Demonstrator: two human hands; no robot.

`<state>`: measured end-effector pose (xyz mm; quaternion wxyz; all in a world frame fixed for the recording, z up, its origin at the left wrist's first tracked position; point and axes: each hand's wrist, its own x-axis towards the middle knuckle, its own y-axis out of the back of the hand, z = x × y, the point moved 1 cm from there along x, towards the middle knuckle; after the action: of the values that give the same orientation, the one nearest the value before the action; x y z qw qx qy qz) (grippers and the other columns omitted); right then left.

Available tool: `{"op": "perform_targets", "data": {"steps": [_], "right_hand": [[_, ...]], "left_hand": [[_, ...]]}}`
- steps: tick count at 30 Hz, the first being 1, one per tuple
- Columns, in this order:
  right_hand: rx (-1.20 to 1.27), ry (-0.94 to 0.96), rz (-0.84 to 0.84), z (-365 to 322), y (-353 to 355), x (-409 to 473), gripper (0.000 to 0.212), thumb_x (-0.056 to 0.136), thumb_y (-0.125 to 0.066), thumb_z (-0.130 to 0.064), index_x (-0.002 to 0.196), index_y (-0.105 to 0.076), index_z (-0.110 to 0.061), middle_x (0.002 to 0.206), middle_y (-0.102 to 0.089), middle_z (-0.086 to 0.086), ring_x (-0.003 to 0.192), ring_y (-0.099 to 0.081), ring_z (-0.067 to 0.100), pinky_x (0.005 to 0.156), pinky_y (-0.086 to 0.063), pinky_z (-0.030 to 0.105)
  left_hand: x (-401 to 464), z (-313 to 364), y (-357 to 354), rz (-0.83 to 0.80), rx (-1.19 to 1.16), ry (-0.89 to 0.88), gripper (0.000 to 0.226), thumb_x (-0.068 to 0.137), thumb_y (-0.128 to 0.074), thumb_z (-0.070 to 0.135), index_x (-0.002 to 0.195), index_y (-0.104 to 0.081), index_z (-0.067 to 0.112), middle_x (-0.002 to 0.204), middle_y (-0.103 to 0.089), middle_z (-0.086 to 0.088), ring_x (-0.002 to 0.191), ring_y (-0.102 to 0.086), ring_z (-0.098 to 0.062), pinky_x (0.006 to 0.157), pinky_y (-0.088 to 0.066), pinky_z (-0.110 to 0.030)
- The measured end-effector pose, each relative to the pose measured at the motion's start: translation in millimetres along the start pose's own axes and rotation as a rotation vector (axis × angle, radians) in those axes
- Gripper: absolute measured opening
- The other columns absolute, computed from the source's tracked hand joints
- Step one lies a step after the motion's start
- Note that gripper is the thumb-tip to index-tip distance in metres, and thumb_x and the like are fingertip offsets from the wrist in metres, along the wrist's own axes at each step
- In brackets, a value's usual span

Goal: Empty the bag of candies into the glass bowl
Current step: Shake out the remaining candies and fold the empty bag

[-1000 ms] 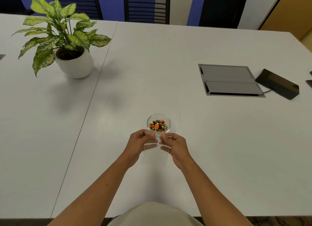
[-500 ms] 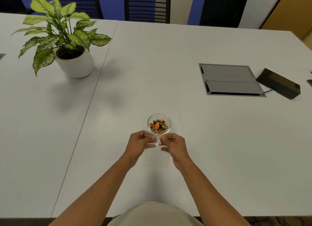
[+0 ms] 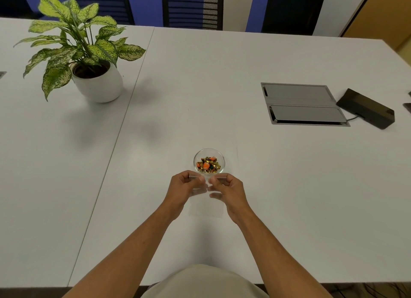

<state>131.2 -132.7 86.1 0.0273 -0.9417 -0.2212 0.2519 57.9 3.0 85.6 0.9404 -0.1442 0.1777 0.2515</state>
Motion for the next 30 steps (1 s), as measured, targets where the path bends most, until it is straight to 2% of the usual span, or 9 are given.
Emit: {"op": "perform_targets", "data": {"steps": [5,8,16,21,26,30], "right_hand": [[-0.017,0.011,0.016,0.1,0.3,1.0,0.004,0.088,-0.068,-0.011,0.091,-0.07,-0.011,0.085,-0.073,0.007,0.078,-0.07,0.022,0.067,-0.057,0.034],[-0.047,0.021,0.027,0.0,-1.0,1.8,0.003,0.087,-0.068,-0.007,0.088,-0.07,-0.01,0.082,-0.073,0.007,0.075,-0.069,0.02,0.066,-0.057,0.032],[-0.023,0.01,-0.009,1.7,-1.7,3.6,0.01,0.087,-0.068,-0.007,0.096,-0.07,-0.003,0.083,-0.073,0.008,0.075,-0.07,0.02,0.065,-0.058,0.032],[-0.011,-0.023,-0.069,3.3,-2.1,3.8,0.018,0.085,-0.072,-0.013,0.101,-0.073,-0.005,0.102,-0.073,0.017,0.093,-0.07,0.028,0.069,-0.057,0.032],[-0.008,-0.028,-0.029,5.8,-2.5,3.8,0.01,0.085,-0.071,-0.009,0.094,-0.074,-0.007,0.093,-0.073,0.014,0.084,-0.069,0.023,0.069,-0.057,0.033],[-0.021,-0.043,-0.013,7.8,-2.5,3.6,0.009,0.085,-0.071,-0.009,0.093,-0.073,-0.006,0.094,-0.072,0.015,0.085,-0.069,0.024,0.069,-0.057,0.033]], "left_hand": [[0.3,1.1,0.0,-0.01,-0.007,0.007,0.011,0.083,-0.072,0.008,0.092,-0.07,0.002,0.083,-0.074,-0.016,0.082,-0.073,-0.034,0.081,-0.06,-0.039],[0.4,0.5,-1.2,0.004,0.026,-0.01,0.013,0.082,-0.074,0.01,0.093,-0.071,0.001,0.088,-0.075,-0.02,0.085,-0.074,-0.037,0.082,-0.06,-0.04],[2.3,0.0,-0.4,0.047,0.078,-0.028,0.014,0.084,-0.071,0.009,0.094,-0.071,-0.001,0.087,-0.075,-0.022,0.082,-0.074,-0.036,0.082,-0.061,-0.041],[-0.6,-0.3,-1.1,0.032,0.092,-0.028,0.013,0.085,-0.071,0.013,0.093,-0.073,0.003,0.088,-0.077,-0.017,0.081,-0.075,-0.029,0.081,-0.06,-0.038],[-4.0,0.8,-1.0,-0.027,0.041,-0.01,0.013,0.084,-0.071,0.01,0.093,-0.073,0.001,0.09,-0.077,-0.018,0.084,-0.075,-0.029,0.077,-0.06,-0.031],[-4.7,1.6,-0.9,-0.045,0.067,0.001,0.015,0.084,-0.072,0.011,0.094,-0.074,-0.001,0.087,-0.078,-0.015,0.083,-0.076,-0.027,0.077,-0.06,-0.028]]}}
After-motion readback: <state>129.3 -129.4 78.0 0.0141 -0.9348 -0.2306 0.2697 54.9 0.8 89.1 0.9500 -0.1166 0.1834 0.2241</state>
